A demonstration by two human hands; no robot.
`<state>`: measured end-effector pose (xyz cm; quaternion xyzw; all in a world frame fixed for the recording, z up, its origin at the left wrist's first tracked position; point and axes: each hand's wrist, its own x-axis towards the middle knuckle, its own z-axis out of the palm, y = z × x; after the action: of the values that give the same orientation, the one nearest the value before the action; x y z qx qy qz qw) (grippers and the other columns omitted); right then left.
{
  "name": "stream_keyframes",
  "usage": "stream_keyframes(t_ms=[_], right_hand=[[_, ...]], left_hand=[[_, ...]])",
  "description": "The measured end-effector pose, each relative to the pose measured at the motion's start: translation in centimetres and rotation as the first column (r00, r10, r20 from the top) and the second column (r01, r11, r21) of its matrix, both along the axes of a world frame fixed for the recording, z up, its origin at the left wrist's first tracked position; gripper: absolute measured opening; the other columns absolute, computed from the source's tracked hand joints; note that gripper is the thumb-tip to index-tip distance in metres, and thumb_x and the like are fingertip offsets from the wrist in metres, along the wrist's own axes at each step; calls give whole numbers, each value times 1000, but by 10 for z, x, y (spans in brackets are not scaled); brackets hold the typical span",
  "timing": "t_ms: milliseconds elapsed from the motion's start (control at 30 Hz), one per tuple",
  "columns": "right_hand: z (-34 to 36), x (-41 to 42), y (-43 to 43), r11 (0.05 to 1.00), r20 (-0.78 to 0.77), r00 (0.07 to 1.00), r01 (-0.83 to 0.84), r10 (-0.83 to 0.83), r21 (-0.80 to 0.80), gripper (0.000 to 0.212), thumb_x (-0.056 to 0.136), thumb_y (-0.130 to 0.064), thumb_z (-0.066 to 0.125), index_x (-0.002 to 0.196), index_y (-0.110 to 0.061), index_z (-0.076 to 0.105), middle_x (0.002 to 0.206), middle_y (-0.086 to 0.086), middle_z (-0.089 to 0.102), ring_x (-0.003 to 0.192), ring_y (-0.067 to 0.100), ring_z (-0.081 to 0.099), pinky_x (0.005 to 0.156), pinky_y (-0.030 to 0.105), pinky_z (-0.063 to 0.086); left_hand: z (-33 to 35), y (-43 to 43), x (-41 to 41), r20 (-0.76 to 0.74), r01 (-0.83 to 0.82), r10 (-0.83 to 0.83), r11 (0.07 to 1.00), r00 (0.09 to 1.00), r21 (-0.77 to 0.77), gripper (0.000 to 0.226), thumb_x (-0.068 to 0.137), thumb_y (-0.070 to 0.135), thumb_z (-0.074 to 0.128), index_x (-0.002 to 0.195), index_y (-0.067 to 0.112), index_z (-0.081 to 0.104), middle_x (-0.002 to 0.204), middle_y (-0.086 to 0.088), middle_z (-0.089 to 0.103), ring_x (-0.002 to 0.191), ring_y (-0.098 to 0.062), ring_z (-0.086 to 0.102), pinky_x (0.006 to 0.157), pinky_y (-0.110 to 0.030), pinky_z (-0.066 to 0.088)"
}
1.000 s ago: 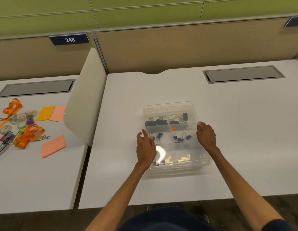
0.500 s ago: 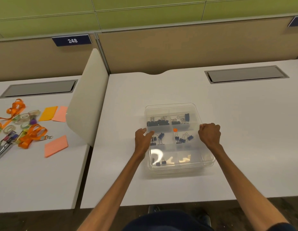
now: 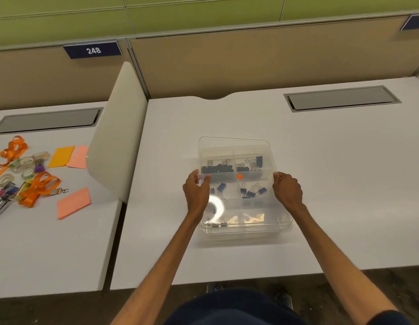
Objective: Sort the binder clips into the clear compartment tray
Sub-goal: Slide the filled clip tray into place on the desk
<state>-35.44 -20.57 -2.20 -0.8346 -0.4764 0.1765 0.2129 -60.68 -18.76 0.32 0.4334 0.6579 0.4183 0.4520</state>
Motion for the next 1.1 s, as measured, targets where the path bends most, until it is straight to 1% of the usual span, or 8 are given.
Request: stream_keyframes(t_ms=[133,300,433,533,700,800,967,1100], right_hand=[[1,0,-3,1000,3,1000,-21,21,6,42,104,-31,31,109,-5,64,104,17,68,92,37,64,81,41,51],[3,6,-11,996,-73,994,-80,82,31,42,104,-34,31,120,-8,60,113,16,67,99,36,63,87,45,51],[1,6,-21,994,-132,986,-99,104,49,46,104,-39,26,123,-10,57,114,15,66,101,37,62,88,47,50],[-2,3,-27,995,-159,983,-80,87,52,50,103,-45,25,125,-12,57,116,14,66,103,37,62,88,44,49],[1,-3,-31,1000,-120,993,-11,14,21,56,100,-54,24,123,-15,56,107,15,68,97,40,62,82,44,48],[0,-5,-39,998,-113,994,7,-15,-68,54,100,-53,25,125,-12,53,112,16,65,103,40,60,87,44,46],[-8,-13,-64,998,-114,993,32,-37,-52,54,102,-49,17,99,-9,54,93,11,64,85,33,59,76,40,45],[-8,-14,-65,998,-129,990,62,-58,26,55,102,-48,20,80,-8,51,74,7,60,71,30,60,67,39,46]], left_hand=[[-8,-8,-2,-299,95,-99,995,949,-27,51,93,22,58,140,13,41,127,-8,54,126,-25,38,101,-43,42],[-15,-22,4,-491,139,-124,990,862,-6,55,94,23,56,144,13,34,135,-10,40,127,-26,31,95,-45,44],[-16,-31,4,-446,135,-158,987,881,-82,56,98,30,50,145,10,28,139,-13,30,125,-30,40,95,-41,44],[-23,-38,4,-446,128,-187,979,875,-159,53,101,39,39,142,8,29,139,-15,37,120,-32,48,92,-40,45],[-27,-41,5,-518,133,-179,983,836,-126,43,102,39,33,129,7,38,129,-14,48,105,-32,56,78,-36,44],[-27,-42,5,-510,112,-150,988,847,-104,42,102,37,34,130,7,40,129,-13,49,107,-31,57,82,-36,45],[-32,-43,4,-507,99,-119,993,854,-66,41,101,38,36,130,9,41,131,-10,49,109,-28,56,82,-31,42],[-36,-43,5,-464,69,-84,996,882,-49,39,101,38,37,128,11,44,128,-8,54,110,-26,57,90,-35,44]])
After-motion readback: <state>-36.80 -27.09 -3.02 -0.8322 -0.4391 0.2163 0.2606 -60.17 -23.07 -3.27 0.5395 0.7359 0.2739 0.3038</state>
